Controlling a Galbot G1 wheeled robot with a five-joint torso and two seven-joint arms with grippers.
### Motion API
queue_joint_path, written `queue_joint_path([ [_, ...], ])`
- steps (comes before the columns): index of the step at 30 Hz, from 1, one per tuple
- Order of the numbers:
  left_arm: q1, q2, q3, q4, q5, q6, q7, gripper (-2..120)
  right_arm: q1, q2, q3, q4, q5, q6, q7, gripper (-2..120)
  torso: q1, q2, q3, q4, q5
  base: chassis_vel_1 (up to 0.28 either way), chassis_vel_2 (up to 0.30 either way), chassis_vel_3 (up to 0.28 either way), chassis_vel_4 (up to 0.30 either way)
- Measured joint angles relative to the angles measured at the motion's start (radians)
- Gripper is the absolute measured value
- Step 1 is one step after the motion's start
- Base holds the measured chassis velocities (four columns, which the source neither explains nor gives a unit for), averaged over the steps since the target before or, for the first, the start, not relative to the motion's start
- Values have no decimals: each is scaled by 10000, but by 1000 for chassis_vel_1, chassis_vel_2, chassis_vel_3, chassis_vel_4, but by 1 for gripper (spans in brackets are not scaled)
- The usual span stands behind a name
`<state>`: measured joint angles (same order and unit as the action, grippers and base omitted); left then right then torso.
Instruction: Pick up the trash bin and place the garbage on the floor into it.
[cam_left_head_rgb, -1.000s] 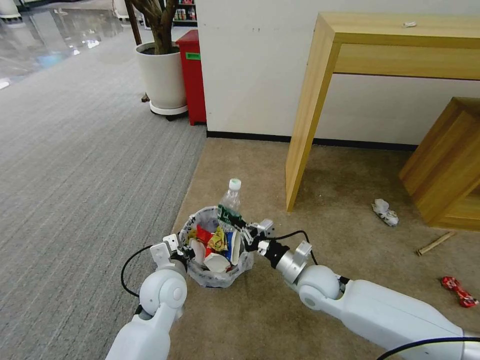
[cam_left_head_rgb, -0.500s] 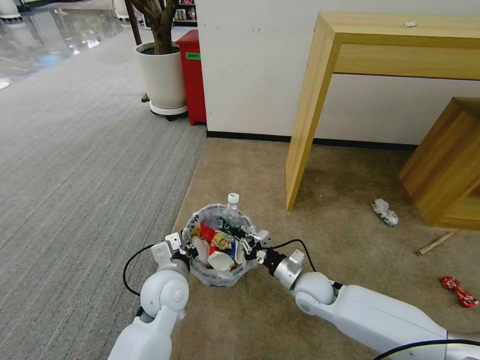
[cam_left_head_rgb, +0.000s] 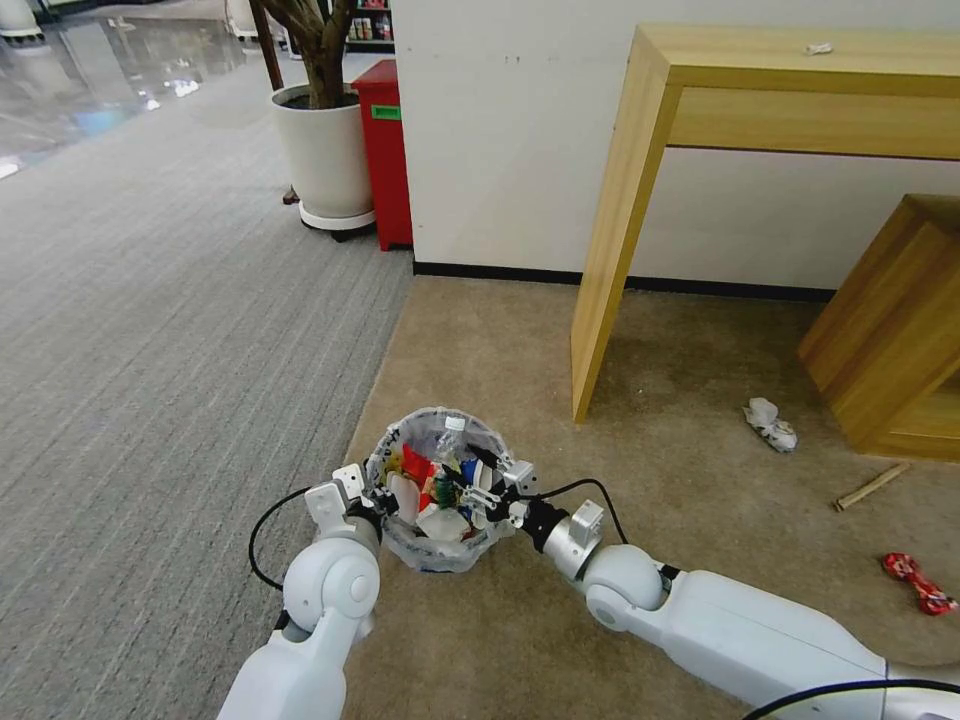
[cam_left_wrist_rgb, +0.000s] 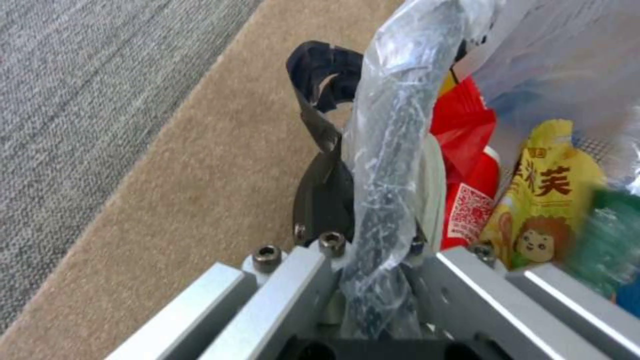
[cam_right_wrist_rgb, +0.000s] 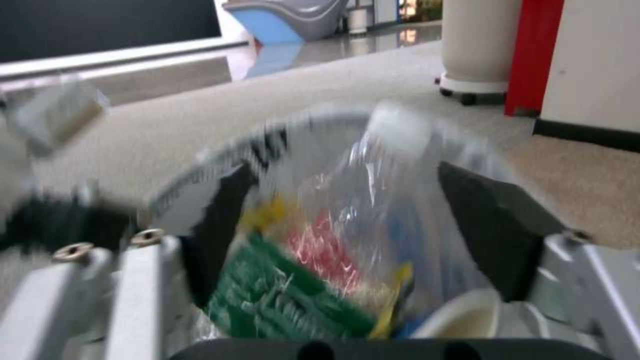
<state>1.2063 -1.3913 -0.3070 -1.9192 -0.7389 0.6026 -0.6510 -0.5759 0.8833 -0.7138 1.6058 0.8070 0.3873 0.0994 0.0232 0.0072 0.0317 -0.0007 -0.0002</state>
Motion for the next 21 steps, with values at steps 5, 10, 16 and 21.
queue_joint_path([
  [5,21,-62,20,141,87,-12,39,0,123,110,143,163,97,-14,117,92,0,0,0,1,0,0,0,0,0],
  [10,-26,-101,23,314,142,-38,69,0,288,118,491,474,221,-57,206,100,0,0,-1,1,0,0,0,0,0],
  [16,-14,56,-67,383,103,-41,88,0,111,-239,1551,738,304,-130,219,100,0,0,-1,0,1,0,0,0,0],
  [21,16,175,-111,382,86,-71,83,0,-297,-697,2708,754,188,-274,375,100,0,1,0,-1,1,0,0,0,0],
])
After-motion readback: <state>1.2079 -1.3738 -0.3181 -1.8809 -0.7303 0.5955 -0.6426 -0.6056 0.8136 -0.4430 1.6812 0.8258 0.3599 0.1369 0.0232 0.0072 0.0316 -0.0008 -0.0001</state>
